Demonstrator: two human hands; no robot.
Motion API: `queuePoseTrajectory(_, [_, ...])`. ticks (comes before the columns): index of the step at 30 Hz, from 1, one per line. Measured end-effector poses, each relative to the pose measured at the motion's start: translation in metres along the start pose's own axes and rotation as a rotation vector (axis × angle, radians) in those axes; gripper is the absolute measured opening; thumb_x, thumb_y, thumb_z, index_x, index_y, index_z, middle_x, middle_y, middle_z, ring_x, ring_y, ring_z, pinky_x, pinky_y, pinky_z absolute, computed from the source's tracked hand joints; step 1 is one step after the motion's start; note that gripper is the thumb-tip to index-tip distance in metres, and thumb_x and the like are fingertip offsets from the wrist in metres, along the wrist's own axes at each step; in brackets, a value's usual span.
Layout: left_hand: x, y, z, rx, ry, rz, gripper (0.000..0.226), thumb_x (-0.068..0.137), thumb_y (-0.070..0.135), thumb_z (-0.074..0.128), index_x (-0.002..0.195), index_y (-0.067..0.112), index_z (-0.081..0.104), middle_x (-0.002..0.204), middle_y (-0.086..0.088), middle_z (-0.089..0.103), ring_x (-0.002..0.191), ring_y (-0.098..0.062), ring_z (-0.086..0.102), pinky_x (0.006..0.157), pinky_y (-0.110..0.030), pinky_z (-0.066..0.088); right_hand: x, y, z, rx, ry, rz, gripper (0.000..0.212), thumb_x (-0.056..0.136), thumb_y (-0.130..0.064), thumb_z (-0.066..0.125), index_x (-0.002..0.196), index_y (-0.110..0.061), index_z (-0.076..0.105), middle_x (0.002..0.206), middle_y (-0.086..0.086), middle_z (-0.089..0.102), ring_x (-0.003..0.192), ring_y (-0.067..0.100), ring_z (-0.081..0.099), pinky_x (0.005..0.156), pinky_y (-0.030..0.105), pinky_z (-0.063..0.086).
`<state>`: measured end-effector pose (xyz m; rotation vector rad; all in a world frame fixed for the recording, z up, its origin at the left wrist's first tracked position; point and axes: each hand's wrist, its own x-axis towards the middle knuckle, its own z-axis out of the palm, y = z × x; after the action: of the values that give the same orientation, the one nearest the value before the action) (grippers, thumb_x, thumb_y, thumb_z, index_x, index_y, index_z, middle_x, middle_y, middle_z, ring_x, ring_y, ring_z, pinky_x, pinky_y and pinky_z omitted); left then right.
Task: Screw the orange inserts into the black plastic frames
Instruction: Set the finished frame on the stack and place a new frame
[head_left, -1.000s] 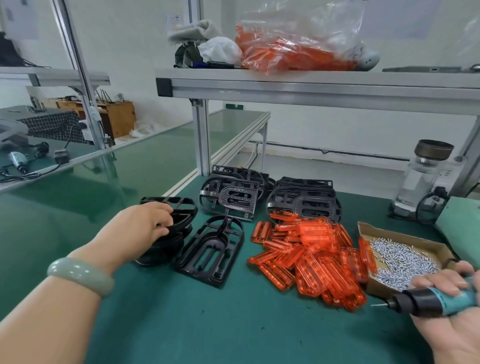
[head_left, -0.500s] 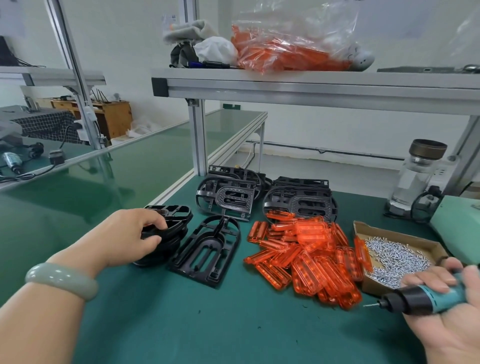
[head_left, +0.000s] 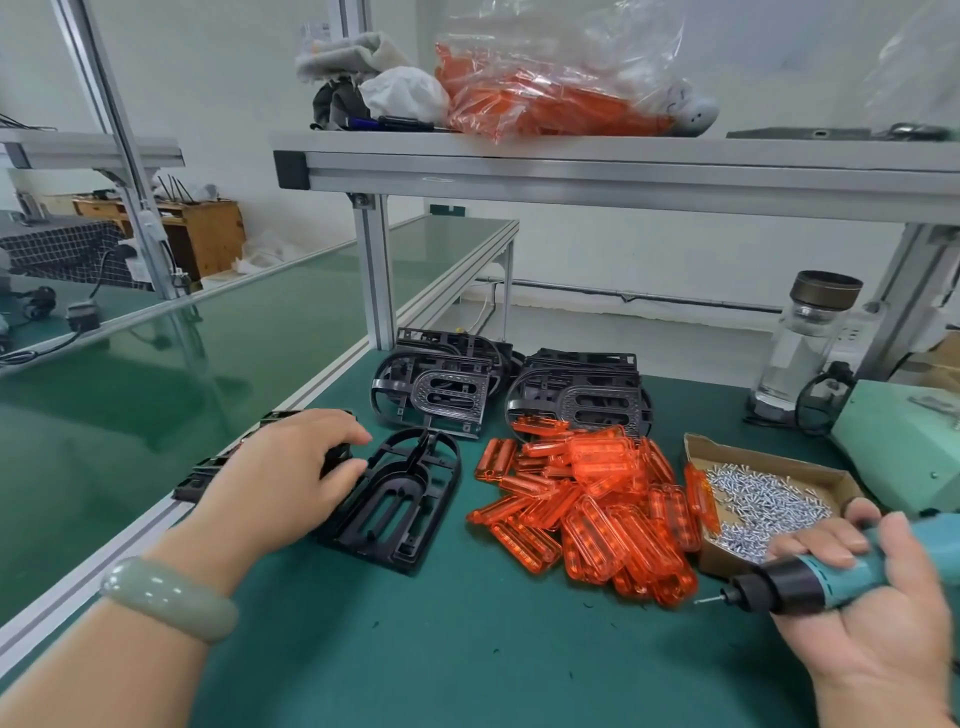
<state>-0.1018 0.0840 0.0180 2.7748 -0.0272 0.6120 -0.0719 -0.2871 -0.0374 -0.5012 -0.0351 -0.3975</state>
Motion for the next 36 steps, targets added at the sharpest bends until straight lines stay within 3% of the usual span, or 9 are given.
queuePoseTrajectory(3, [0.002, 0.02, 0.012, -0.029, 0.004, 0.081, 0.021, 0.082, 0.018, 0.069, 0.103, 0.021, 0.07, 0.115, 0.007, 0.065, 0.11, -0.015, 0.059, 0.095, -0.022, 0.037, 0.0, 0.001, -0.003, -0.016, 0.051, -0.01, 0.013, 0.085, -0.039, 0.06, 0.083, -0.028, 0.054, 0.059, -0.014, 0.042, 0.047, -0.002, 0.04, 0.055, 0.012, 0.043])
queuePoseTrajectory(7, [0.008, 0.038, 0.026, -0.054, 0.014, 0.113, 0.014, 0.083, 0.017, 0.066, 0.095, 0.021, 0.072, 0.11, 0.009, 0.066, 0.105, -0.013, 0.06, 0.09, -0.022, 0.041, 0.003, -0.001, -0.008, -0.006, 0.076, 0.023, 0.019, 0.098, -0.037, 0.046, 0.083, -0.028, 0.054, 0.06, -0.015, 0.041, 0.047, -0.002, 0.04, 0.054, 0.013, 0.042])
queuePoseTrajectory(14, [0.046, 0.068, 0.062, -0.155, -0.108, 0.034, 0.017, 0.086, 0.026, 0.059, 0.1, 0.029, 0.069, 0.094, 0.009, 0.07, 0.085, -0.012, 0.063, 0.079, -0.026, 0.049, 0.004, -0.003, -0.01, 0.015, 0.057, 0.081, 0.01, 0.083, -0.035, 0.058, 0.086, -0.026, 0.054, 0.06, -0.014, 0.041, 0.045, -0.001, 0.039, 0.052, 0.015, 0.044])
queuePoseTrajectory(21, [0.101, 0.091, 0.101, -0.262, -0.172, -0.127, 0.03, 0.091, 0.024, 0.055, 0.12, 0.019, 0.061, 0.11, 0.002, 0.066, 0.103, -0.016, 0.06, 0.085, -0.022, 0.04, 0.006, -0.011, 0.0, 0.031, -0.004, 0.169, 0.063, 0.036, -0.033, 0.095, 0.087, -0.023, 0.059, 0.061, -0.013, 0.042, 0.044, 0.001, 0.042, 0.048, 0.018, 0.047])
queuePoseTrajectory(27, [0.132, 0.1, 0.121, -0.409, -0.21, -0.325, 0.045, 0.098, 0.017, 0.04, 0.142, 0.012, 0.038, 0.129, -0.012, 0.057, 0.108, -0.031, 0.059, 0.093, -0.039, 0.049, 0.013, -0.014, 0.001, 0.075, 0.015, 0.171, 0.04, 0.052, -0.033, 0.081, 0.084, -0.023, 0.06, 0.06, -0.013, 0.04, 0.043, -0.001, 0.041, 0.046, 0.018, 0.047])
queuePoseTrajectory(30, [0.142, 0.104, 0.13, -0.387, -0.229, -0.352, 0.044, 0.099, 0.013, 0.036, 0.143, 0.006, 0.034, 0.132, -0.017, 0.053, 0.115, -0.034, 0.055, 0.096, -0.039, 0.045, 0.014, -0.014, 0.0, 0.094, 0.038, 0.163, 0.036, 0.053, -0.033, 0.079, 0.083, -0.023, 0.062, 0.06, -0.013, 0.041, 0.043, 0.0, 0.041, 0.047, 0.017, 0.047])
queuePoseTrajectory(33, [0.144, 0.104, 0.136, -0.461, -0.217, -0.398, 0.045, 0.099, 0.017, 0.039, 0.143, 0.007, 0.036, 0.129, -0.016, 0.055, 0.09, -0.026, 0.063, 0.08, -0.035, 0.051, 0.016, -0.016, 0.0, 0.106, 0.05, 0.17, 0.033, 0.057, -0.034, 0.076, 0.084, -0.023, 0.061, 0.06, -0.013, 0.041, 0.043, 0.0, 0.041, 0.047, 0.017, 0.047])
queuePoseTrajectory(35, [0.144, 0.103, 0.139, -0.551, -0.172, -0.444, 0.046, 0.096, 0.02, 0.046, 0.141, 0.01, 0.04, 0.106, -0.011, 0.065, 0.057, -0.013, 0.053, 0.057, -0.024, 0.045, 0.017, -0.017, -0.001, 0.123, 0.035, 0.176, 0.034, 0.057, -0.033, 0.078, 0.084, -0.023, 0.061, 0.061, -0.013, 0.041, 0.043, 0.0, 0.042, 0.048, 0.017, 0.047])
queuePoseTrajectory(36, [0.143, 0.102, 0.14, -0.605, -0.147, -0.476, 0.046, 0.095, 0.02, 0.05, 0.139, 0.01, 0.044, 0.094, -0.007, 0.066, 0.053, -0.011, 0.049, 0.055, -0.022, 0.043, 0.017, -0.017, -0.002, 0.129, 0.023, 0.179, 0.039, 0.054, -0.031, 0.083, 0.085, -0.023, 0.061, 0.061, -0.012, 0.041, 0.044, 0.0, 0.042, 0.048, 0.018, 0.047])
